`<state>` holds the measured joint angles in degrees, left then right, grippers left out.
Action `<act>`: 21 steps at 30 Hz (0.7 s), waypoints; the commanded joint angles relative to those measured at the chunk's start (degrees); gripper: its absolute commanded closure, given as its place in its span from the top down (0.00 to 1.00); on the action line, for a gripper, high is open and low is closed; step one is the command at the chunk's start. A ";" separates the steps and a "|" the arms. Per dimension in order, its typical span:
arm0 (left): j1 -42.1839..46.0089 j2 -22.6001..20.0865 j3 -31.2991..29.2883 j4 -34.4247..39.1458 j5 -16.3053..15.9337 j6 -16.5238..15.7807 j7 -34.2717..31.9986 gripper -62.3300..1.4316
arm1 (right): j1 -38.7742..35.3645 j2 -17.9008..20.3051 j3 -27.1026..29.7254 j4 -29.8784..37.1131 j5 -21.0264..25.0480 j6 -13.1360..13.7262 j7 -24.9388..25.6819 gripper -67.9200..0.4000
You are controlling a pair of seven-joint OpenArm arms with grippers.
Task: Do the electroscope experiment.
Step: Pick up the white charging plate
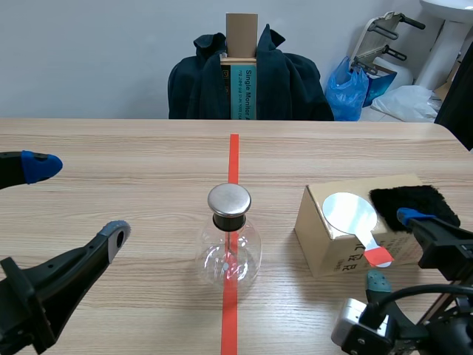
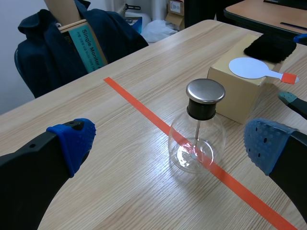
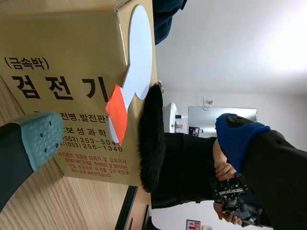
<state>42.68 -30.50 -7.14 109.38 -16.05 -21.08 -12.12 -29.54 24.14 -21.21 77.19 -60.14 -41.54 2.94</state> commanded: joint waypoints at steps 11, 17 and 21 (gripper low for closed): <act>-0.02 0.00 0.04 0.94 -0.39 -0.02 -0.72 1.00 | 0.17 0.15 0.15 1.11 -1.36 1.07 1.90 1.00; -0.02 0.00 0.04 0.94 -0.39 -0.02 -0.72 1.00 | 0.17 0.17 0.17 1.11 -1.81 1.07 0.85 1.00; -0.02 0.00 0.04 0.94 -0.39 -0.02 -0.72 1.00 | 0.17 0.17 0.17 1.11 -2.47 1.07 0.81 0.96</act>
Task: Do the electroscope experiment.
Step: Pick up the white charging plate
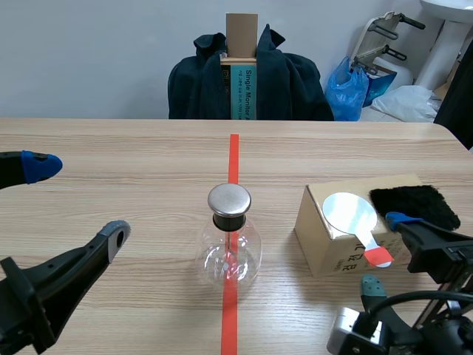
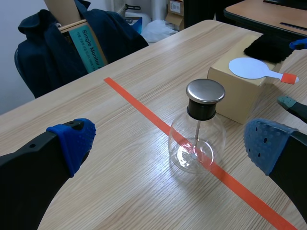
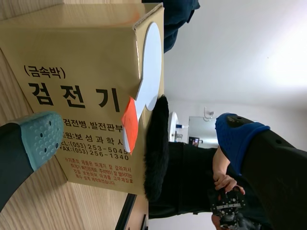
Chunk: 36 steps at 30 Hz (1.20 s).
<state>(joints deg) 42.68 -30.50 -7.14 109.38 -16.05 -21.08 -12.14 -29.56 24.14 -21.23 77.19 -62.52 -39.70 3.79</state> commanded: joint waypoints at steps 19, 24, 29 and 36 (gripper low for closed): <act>-0.02 0.02 0.04 0.94 -0.39 -0.02 -0.90 1.00 | 0.20 0.15 0.17 1.11 -0.48 -0.76 0.50 0.02; -0.02 0.02 0.04 0.94 -0.42 -0.02 -0.92 1.00 | 0.20 0.15 0.17 1.11 -0.39 -0.76 0.61 0.02; -0.02 0.02 0.04 0.94 -0.42 -0.02 -0.92 1.00 | 0.17 0.17 0.20 1.11 -0.70 -0.96 0.57 0.02; -0.02 0.02 0.04 0.94 -0.42 -0.02 -0.90 1.00 | 0.17 1.62 3.34 2.80 -1.38 -5.16 1.68 0.02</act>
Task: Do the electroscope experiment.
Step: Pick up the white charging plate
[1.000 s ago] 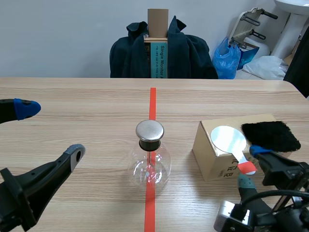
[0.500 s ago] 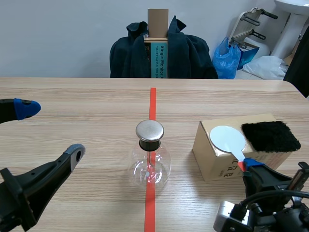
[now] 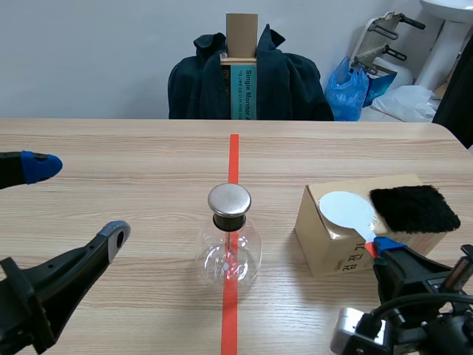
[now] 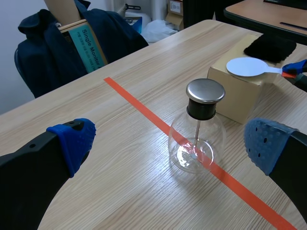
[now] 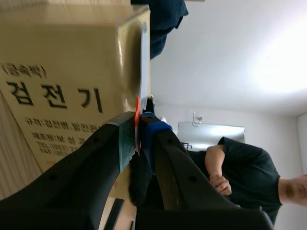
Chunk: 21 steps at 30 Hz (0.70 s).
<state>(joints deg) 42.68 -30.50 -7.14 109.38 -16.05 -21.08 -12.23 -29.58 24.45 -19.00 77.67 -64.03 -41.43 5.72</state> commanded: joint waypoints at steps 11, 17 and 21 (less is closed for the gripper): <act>-0.02 0.00 0.04 0.94 -0.39 -0.02 -0.76 1.00 | -0.24 6.86 8.33 14.29 1.60 -3.43 0.33 0.02; 0.00 0.00 0.04 0.94 -0.35 -0.02 0.50 1.00 | -0.22 7.78 16.87 24.39 3.74 -3.43 1.42 0.02; 0.00 -0.02 0.04 0.94 0.26 -0.02 2.75 1.00 | -0.07 7.76 23.04 31.91 7.74 -3.43 1.97 0.02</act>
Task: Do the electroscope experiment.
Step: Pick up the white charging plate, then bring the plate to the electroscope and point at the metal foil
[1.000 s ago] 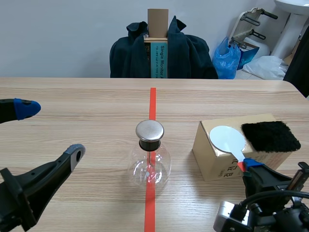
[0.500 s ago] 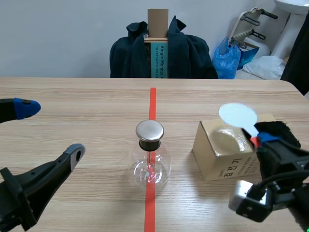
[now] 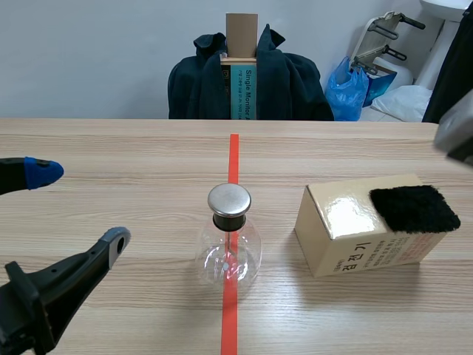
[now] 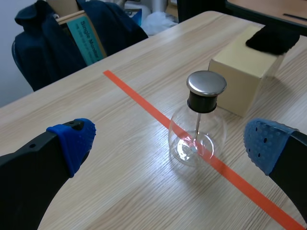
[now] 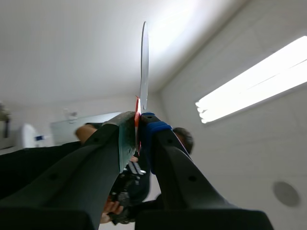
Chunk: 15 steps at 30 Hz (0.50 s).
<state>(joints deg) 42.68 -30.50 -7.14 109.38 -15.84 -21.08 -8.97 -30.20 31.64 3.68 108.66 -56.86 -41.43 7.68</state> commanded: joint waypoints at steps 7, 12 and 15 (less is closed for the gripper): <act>-0.04 -0.04 0.04 -1.33 2.86 -0.31 2.62 0.58 | 0.83 0.55 9.73 12.04 4.68 -3.43 -0.46 0.02; -4.46 -0.04 1.57 -8.37 4.98 -5.95 2.82 0.06 | 0.83 0.39 14.93 17.00 5.31 -3.43 -0.72 0.02; -10.19 0.00 4.81 -14.88 4.98 -7.21 2.14 0.07 | 0.83 0.39 16.85 18.99 6.25 -3.43 -0.94 0.02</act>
<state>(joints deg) 34.59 -30.50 -3.33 94.67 -10.04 -28.34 -5.61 -30.17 31.62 20.16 127.55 -51.29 -41.56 7.25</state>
